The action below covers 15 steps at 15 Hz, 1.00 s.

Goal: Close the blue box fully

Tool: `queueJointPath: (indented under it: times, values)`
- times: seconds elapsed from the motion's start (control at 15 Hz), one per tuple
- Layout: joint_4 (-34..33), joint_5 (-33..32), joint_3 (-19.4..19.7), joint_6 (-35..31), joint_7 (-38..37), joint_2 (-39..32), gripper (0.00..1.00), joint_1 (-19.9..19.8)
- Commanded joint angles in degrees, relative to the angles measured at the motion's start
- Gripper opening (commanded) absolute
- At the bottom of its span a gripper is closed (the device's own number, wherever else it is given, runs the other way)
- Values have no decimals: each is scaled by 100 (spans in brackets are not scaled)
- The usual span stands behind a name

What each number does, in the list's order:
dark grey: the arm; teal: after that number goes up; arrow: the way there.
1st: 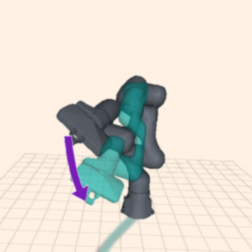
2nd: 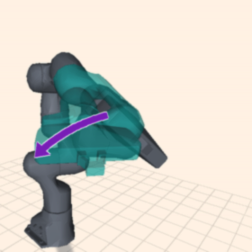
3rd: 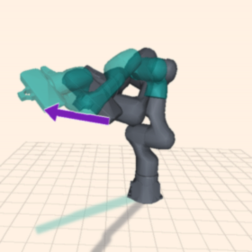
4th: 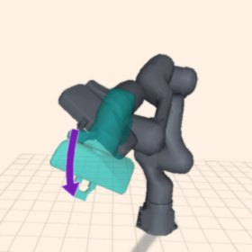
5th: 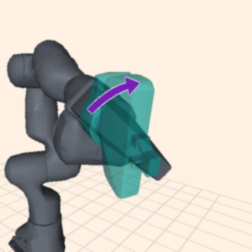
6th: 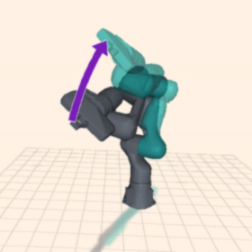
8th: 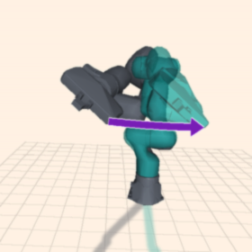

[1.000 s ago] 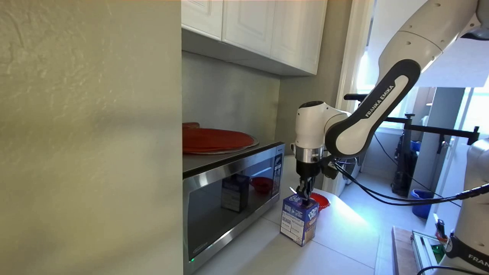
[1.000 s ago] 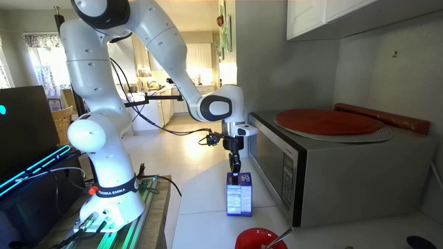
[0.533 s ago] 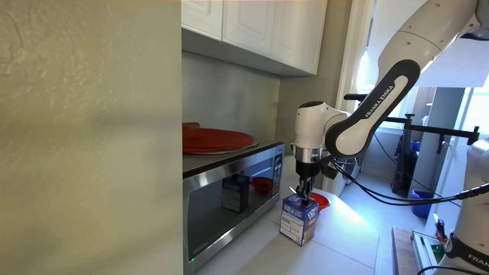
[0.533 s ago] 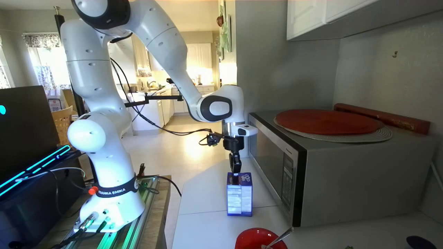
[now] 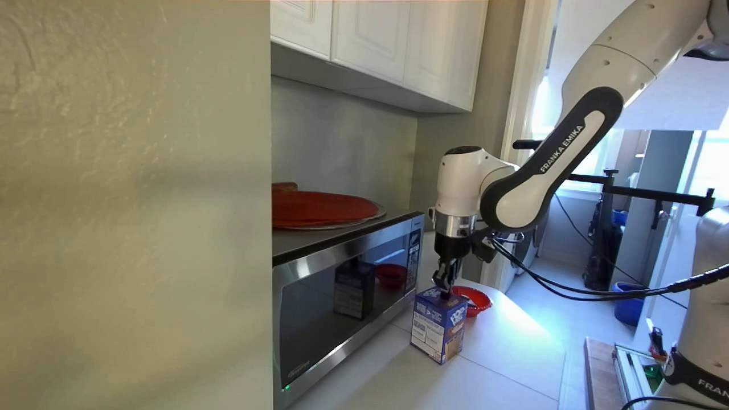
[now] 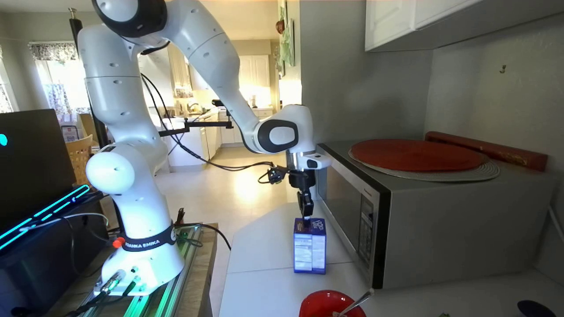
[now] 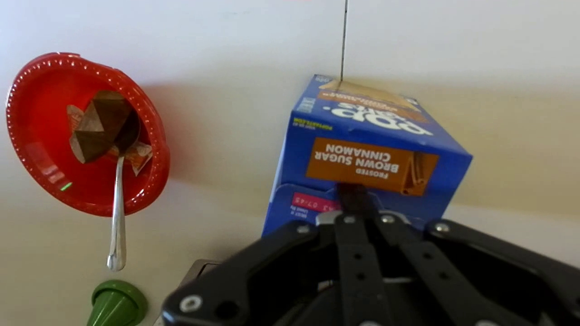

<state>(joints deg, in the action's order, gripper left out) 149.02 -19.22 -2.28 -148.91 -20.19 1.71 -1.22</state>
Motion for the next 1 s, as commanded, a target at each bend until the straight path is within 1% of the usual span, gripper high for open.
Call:
queueJointPath:
  times: [0.0, 0.27, 0.53, 0.93]
  values:
    - [-171, 40, 32, -92, -84, -184, 0, 50]
    - [-195, -69, 60, -112, -165, -266, 0, 47]
    - [-66, -353, 119, -393, -329, -301, 0, 31]
    - [2, -652, 196, -562, -485, -316, 0, 29]
